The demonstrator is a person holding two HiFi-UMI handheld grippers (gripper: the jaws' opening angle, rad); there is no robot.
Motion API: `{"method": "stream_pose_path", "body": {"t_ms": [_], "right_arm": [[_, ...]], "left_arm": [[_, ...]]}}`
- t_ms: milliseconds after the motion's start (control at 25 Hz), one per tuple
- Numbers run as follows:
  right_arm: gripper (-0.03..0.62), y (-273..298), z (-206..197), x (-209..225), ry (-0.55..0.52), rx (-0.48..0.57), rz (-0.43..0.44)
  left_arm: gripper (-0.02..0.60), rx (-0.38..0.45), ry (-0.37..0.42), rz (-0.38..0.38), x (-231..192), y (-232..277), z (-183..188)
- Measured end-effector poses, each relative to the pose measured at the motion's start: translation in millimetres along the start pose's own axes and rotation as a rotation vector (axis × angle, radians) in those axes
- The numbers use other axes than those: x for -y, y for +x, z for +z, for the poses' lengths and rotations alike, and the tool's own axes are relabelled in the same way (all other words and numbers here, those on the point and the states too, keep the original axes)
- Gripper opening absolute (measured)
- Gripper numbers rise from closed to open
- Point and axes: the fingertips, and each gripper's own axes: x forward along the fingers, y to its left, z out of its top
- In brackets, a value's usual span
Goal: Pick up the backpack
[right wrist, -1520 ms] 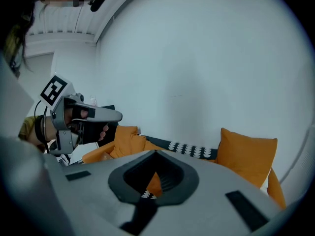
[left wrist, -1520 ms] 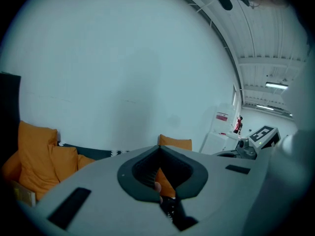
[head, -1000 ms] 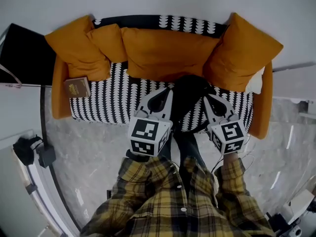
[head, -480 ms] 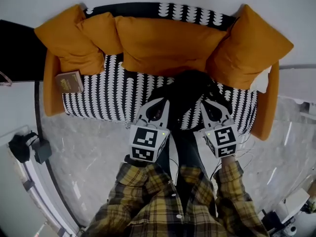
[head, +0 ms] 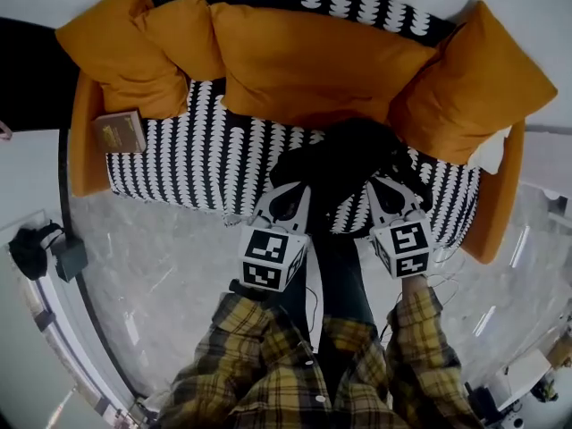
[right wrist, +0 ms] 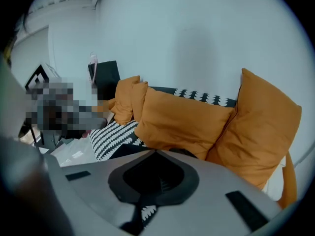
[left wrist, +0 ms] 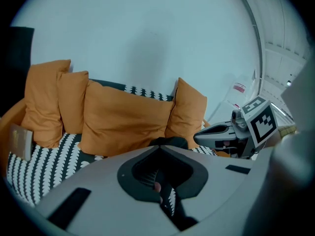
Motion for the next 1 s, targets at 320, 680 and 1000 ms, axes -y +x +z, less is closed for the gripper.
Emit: {"method": "stream_pose_path", "body": {"t_ms": [320,680,1000], "right_arm": [[0.015,28,-31,14,-0.012,-0.043,-0.042],[0.015,45,-51,18,-0.06,-0.096,-0.064],[0.018,37,-45,37,-0.041,-0.056,-0.102]], "left_arm": [[0.018,-0.071,-0.071,0.046,-20,24,-54],[0.018,-0.111,-0.196,0.059,-36,37,-81],[0.021,-0.137,-0.214,0.093,-39,45,-88]]}}
